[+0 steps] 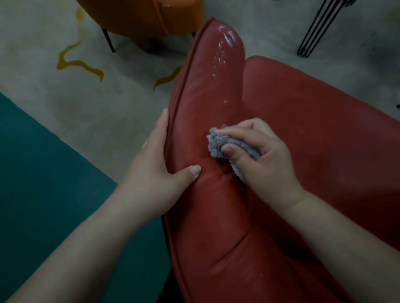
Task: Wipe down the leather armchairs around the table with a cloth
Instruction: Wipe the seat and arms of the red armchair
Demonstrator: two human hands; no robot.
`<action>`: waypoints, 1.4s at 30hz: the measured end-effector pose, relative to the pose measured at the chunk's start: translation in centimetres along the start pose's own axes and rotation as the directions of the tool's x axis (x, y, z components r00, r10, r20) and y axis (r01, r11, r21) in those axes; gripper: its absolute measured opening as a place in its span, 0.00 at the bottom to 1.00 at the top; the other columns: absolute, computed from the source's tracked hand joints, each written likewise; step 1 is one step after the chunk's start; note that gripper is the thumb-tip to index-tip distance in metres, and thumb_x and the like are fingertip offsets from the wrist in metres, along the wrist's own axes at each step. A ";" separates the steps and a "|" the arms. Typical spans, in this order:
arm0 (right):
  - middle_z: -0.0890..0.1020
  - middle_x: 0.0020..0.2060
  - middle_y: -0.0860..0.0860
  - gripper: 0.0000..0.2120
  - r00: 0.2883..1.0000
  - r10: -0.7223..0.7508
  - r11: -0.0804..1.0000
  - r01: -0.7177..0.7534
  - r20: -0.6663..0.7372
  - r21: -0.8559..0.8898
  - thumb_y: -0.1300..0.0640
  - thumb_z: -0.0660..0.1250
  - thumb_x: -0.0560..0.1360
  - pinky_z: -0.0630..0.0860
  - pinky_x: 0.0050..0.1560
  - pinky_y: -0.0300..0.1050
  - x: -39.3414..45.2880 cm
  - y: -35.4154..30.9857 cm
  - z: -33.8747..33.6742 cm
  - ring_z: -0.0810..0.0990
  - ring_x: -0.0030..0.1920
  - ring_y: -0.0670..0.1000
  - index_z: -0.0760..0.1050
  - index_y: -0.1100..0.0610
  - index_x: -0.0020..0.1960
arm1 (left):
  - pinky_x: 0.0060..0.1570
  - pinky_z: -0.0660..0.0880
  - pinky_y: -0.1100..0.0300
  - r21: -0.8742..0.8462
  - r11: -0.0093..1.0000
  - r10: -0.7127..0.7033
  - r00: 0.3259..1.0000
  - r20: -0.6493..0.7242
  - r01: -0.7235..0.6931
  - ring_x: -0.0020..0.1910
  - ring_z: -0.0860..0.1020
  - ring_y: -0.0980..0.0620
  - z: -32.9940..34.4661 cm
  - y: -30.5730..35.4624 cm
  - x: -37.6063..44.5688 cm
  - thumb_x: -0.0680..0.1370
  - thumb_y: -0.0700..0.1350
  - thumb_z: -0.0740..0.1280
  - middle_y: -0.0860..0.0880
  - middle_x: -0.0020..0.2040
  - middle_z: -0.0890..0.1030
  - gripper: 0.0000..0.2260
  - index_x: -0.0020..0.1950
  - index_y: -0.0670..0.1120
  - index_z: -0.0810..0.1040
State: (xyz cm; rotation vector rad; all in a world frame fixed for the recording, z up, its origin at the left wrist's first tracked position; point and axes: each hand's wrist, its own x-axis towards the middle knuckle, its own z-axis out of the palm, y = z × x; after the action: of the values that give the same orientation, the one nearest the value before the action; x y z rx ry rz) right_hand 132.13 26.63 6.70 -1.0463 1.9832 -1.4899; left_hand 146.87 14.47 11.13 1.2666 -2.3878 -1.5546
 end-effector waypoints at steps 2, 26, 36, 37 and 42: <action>0.76 0.46 0.54 0.12 1.000 0.014 1.000 -0.014 0.020 0.008 0.61 0.69 0.72 0.71 0.56 0.33 -0.2 -0.4 -0.2 0.78 0.53 0.45 0.80 0.53 0.55 | 0.65 0.60 0.73 0.020 1.000 -0.001 0.999 -0.053 0.002 0.71 0.64 0.64 0.2 0.1 0.3 0.70 0.54 0.72 0.62 0.75 0.62 0.43 0.79 0.60 0.51; 0.71 0.45 0.52 0.08 0.998 -0.047 0.996 0.050 0.052 -0.072 0.55 0.69 0.71 0.69 0.54 0.32 -4.3 -0.3 -1.4 0.74 0.49 0.45 0.79 0.50 0.50 | 0.62 0.63 0.69 0.106 0.993 0.066 0.990 -0.122 -0.053 0.68 0.69 0.61 0.8 0.4 1.7 0.71 0.51 0.74 0.58 0.73 0.67 0.42 0.79 0.57 0.53; 0.71 0.46 0.52 0.10 0.990 -0.105 0.994 0.108 0.092 -0.033 0.55 0.71 0.71 0.69 0.53 0.33 -5.6 -1.5 -0.2 0.74 0.49 0.44 0.80 0.50 0.52 | 0.60 0.59 0.77 0.108 0.993 0.066 0.988 -0.143 -0.051 0.69 0.65 0.65 1.1 -0.1 1.8 0.71 0.51 0.74 0.59 0.75 0.64 0.43 0.79 0.56 0.52; 0.71 0.46 0.52 0.10 0.980 -0.161 0.985 0.168 0.121 -0.047 0.55 0.71 0.71 0.69 0.53 0.34 -5.9 -1.5 0.1 0.73 0.48 0.46 0.80 0.51 0.53 | 0.59 0.58 0.78 0.111 0.993 0.065 0.987 -0.149 -0.049 0.69 0.65 0.65 1.1 -0.2 1.8 0.71 0.51 0.74 0.59 0.75 0.64 0.43 0.79 0.57 0.52; 0.71 0.45 0.56 0.12 0.998 0.041 0.995 -0.045 -0.042 -0.084 0.63 0.73 0.70 0.70 0.52 0.37 -5.4 0.2 -1.3 0.73 0.47 0.47 0.80 0.54 0.53 | 0.51 0.58 0.87 0.064 0.998 0.037 0.987 -0.158 -0.027 0.62 0.64 0.73 1.1 0.0 1.5 0.70 0.53 0.74 0.65 0.70 0.63 0.43 0.79 0.58 0.52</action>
State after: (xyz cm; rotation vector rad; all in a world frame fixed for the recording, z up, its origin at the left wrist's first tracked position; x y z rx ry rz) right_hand 134.44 31.71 6.41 -1.0085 2.1008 -1.4259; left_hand 145.37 14.35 10.00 1.3023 -2.3607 -1.3266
